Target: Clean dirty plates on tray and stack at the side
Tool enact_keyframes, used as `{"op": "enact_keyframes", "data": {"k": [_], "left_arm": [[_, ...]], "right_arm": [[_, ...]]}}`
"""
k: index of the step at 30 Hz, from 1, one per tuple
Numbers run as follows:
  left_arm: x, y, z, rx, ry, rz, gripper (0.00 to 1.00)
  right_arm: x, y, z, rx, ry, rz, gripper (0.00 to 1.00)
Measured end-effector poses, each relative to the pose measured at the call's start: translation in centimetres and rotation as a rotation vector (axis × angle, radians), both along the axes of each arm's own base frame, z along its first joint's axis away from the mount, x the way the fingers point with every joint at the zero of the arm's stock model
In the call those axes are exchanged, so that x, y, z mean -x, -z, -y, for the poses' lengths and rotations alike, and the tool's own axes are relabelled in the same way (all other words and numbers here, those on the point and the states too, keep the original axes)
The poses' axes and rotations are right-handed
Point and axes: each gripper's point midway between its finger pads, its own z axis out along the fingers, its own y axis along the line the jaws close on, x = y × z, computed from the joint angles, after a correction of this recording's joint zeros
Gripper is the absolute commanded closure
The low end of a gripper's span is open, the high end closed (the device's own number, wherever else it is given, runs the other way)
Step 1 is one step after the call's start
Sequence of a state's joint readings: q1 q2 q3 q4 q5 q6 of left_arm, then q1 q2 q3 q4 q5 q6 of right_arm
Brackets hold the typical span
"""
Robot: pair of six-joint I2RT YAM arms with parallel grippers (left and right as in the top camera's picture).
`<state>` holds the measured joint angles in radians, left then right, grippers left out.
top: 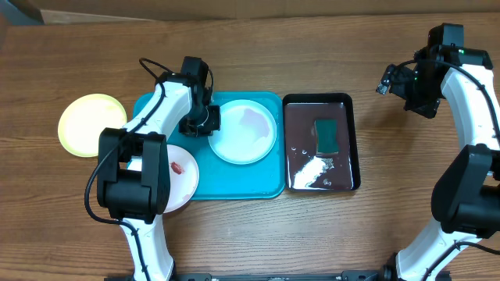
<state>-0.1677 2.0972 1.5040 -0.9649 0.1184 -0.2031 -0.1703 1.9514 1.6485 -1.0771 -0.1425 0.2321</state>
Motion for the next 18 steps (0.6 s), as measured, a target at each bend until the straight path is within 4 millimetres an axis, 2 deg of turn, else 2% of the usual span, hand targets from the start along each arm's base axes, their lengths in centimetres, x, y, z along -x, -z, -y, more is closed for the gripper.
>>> {"op": "enact_keyframes", "data": {"k": [2, 5, 13, 18], "left_arm": [[1.2, -0.3, -0.5, -0.023, -0.001, -0.056, 0.96], [1.3, -1.4, -1.3, -0.056, -0.005, -0.079, 0.96], [-2.5, -6.3, -2.5, -0.109, -0.020, 0.038, 0.96], [-3.5, -8.0, -2.4, -0.113, -0.021, 0.096, 0.96]], "right_arm": [[0.0, 0.0, 0.0, 0.000, 0.000, 0.000, 0.00], [0.0, 0.0, 0.0, -0.001, 0.000, 0.000, 0.00], [0.0, 0.0, -0.1, -0.006, -0.002, 0.001, 0.00], [0.0, 0.0, -0.1, -0.007, -0.001, 0.001, 0.00]]}}
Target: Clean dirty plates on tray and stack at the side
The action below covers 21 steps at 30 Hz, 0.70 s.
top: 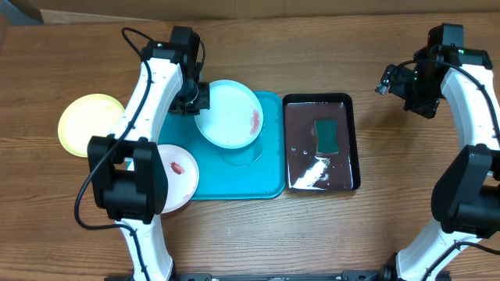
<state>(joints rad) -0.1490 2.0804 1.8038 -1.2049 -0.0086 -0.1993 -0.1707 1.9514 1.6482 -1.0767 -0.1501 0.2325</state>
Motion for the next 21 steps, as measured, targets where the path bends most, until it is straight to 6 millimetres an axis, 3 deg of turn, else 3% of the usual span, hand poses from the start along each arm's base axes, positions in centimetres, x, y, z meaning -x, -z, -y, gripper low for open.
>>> {"op": "enact_keyframes", "data": {"k": [2, 6, 12, 15, 21], "left_arm": [[-0.1, -1.3, 0.2, 0.001, 0.006, 0.036, 0.96], [-0.6, -6.0, 1.7, 0.019, 0.040, 0.179, 0.96], [0.4, -14.0, 6.1, 0.026, 0.145, 0.423, 0.96], [1.3, -16.0, 8.5, -0.003, 0.205, 0.492, 0.96], [3.2, -16.4, 12.9, -0.128, 0.322, 0.547, 0.96]], "right_arm": [[0.0, 0.0, 0.0, 0.001, -0.001, 0.000, 0.00], [0.0, 0.0, 0.0, 0.001, -0.001, 0.000, 0.00], [0.0, 0.0, 0.0, 0.001, -0.001, 0.000, 0.00], [0.0, 0.0, 0.0, 0.001, -0.001, 0.000, 0.00], [0.0, 0.0, 0.0, 0.000, -0.001, 0.000, 0.00]]}}
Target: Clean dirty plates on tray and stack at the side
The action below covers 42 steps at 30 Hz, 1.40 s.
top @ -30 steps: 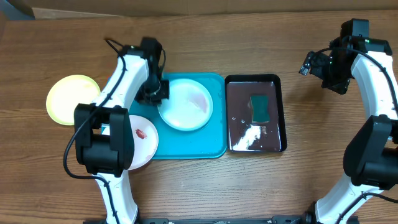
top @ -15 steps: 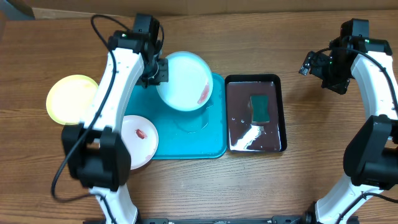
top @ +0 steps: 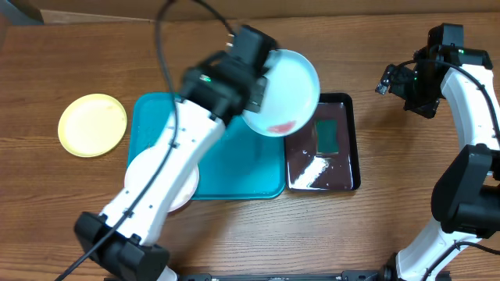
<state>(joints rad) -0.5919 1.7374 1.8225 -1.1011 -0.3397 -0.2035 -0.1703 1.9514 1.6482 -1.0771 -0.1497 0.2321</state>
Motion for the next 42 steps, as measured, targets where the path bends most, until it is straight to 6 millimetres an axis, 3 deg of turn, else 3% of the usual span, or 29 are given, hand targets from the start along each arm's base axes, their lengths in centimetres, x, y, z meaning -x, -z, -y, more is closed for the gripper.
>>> {"op": "enact_keyframes", "data": {"k": [6, 13, 27, 42], "left_arm": [[2.0, -1.1, 3.2, -0.122, 0.051, 0.100, 0.96], [4.0, -2.3, 5.2, -0.232, 0.090, 0.190, 0.96], [6.7, -5.4, 7.3, -0.388, 0.102, 0.384, 0.96], [7.6, -9.2, 7.9, -0.440, 0.012, 0.588, 0.96]], "right_arm": [[0.0, 0.0, 0.0, 0.000, 0.000, 0.000, 0.00], [0.0, 0.0, 0.0, 0.000, 0.000, 0.000, 0.00], [0.0, 0.0, 0.0, 0.000, 0.000, 0.000, 0.00], [0.0, 0.0, 0.0, 0.000, 0.000, 0.000, 0.00]]}}
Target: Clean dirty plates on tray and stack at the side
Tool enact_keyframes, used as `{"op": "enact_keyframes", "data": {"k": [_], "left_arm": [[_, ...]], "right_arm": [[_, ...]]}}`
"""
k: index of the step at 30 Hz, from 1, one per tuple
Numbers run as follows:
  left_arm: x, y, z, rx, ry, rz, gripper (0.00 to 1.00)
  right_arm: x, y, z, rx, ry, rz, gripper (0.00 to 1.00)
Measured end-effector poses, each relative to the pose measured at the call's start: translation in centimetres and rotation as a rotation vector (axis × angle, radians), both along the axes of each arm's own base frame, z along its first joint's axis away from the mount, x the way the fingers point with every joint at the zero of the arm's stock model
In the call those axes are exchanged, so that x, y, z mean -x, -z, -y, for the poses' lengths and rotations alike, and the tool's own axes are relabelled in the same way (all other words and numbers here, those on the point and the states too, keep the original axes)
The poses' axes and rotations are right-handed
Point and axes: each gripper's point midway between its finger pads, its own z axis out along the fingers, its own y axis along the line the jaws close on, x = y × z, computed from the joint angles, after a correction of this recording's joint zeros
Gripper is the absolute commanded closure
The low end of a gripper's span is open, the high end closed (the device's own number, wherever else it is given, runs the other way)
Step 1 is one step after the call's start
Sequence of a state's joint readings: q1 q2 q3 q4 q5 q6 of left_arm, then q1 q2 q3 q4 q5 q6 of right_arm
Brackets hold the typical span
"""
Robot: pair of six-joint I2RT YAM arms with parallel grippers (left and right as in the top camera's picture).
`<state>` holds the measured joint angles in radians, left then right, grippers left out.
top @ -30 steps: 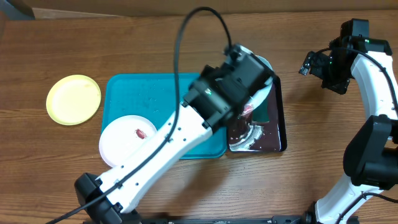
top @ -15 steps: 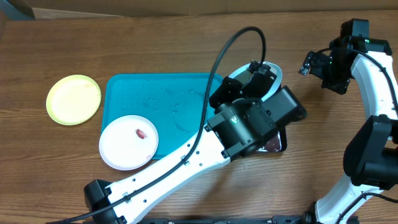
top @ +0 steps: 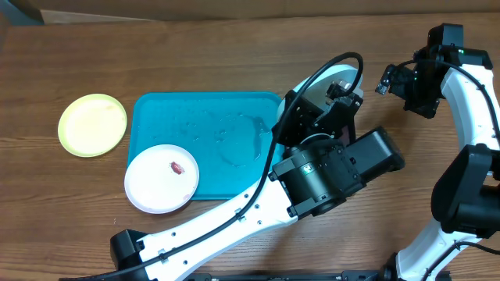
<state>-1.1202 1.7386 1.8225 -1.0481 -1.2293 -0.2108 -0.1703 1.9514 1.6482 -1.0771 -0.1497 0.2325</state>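
Note:
My left arm is raised high toward the overhead camera, and its gripper (top: 342,88) is shut on the rim of a white plate (top: 328,81). The plate is tilted on edge right of the teal tray (top: 207,125). Only its upper rim shows past the arm. A second white plate (top: 162,178) with a red smear lies on the tray's front left corner. A yellow plate (top: 92,125) sits on the table left of the tray. My right gripper (top: 387,80) hangs at the far right; its jaws are too small to read.
The left arm's bulk covers the spot right of the tray where the black basin stood, so the basin and sponge are hidden. Wet marks show on the tray's middle. The wooden table extends around everything.
The left arm has carried the white plate further right and higher. The plate is now steeply tilted, and the arm hides the basin. The right arm has not moved.
My left gripper first held the rim of a white plate lying on the tray. Then the plate was lifted and shifted toward the tray's far edge, showing a red smear. Later it hung tilted at the basin's far left corner, and now it is over the basin area.

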Motion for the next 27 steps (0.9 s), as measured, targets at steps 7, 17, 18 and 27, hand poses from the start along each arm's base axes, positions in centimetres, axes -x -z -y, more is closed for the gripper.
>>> {"op": "enact_keyframes", "data": {"k": [7, 17, 18, 27], "left_arm": [[-0.05, -0.26, -0.05, 0.003, -0.008, 0.014, 0.96], [-0.05, -0.29, -0.08, 0.003, -0.009, 0.017, 0.96], [-0.05, -0.29, -0.07, 0.003, -0.009, 0.016, 0.96], [-0.11, -0.21, 0.23, 0.021, 0.000, 0.012, 0.96]], "right_arm": [[0.00, 0.00, 0.00, 0.000, 0.000, 0.000, 0.00], [0.00, 0.00, 0.00, 0.000, 0.000, 0.000, 0.00], [0.01, 0.00, 0.00, 0.000, 0.000, 0.000, 0.00], [0.00, 0.00, 0.00, 0.000, -0.001, 0.000, 0.00]]}}
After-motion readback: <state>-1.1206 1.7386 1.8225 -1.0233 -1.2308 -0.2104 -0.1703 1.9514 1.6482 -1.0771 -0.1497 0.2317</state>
